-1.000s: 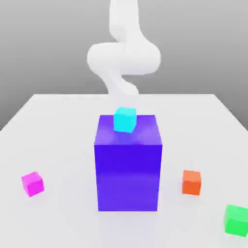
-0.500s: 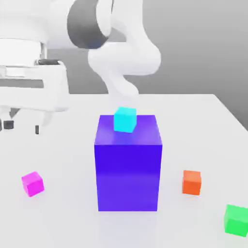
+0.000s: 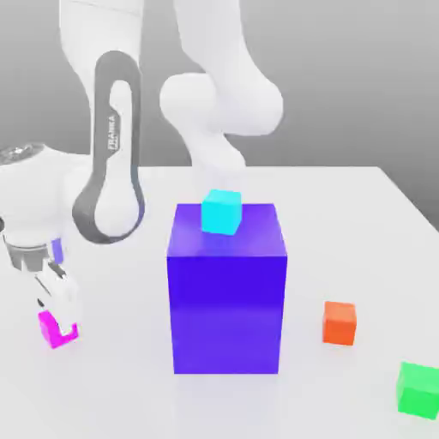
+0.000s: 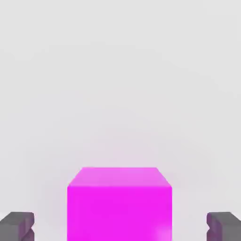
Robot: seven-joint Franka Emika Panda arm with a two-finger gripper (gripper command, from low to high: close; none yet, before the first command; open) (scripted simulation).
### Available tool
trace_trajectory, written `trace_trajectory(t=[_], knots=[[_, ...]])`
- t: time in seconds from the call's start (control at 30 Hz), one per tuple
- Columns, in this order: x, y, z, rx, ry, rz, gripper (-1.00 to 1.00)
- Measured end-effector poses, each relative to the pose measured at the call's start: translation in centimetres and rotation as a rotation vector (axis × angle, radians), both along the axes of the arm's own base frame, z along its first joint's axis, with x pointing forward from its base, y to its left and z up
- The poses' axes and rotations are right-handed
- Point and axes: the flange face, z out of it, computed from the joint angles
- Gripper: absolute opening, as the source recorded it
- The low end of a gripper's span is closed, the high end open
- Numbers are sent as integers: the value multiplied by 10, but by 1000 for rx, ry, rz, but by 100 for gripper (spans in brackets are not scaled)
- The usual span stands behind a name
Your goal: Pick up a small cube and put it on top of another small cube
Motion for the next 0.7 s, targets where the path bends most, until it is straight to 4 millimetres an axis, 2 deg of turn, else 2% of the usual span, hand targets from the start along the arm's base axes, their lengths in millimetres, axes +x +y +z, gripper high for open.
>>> trace_trajectory(t=[0.2, 0.4, 0.47, 0.53, 0.63, 0.7], knots=[[0, 0, -1, 1, -1, 0, -100], [1, 0, 53, 1, -1, 1, -100], [29, 22, 61, 4, 0, 121, -100], [66, 57, 66, 4, 2, 290, -100], [115, 121, 72, 5, 4, 549, -100], [141, 169, 76, 6, 6, 718, -100]])
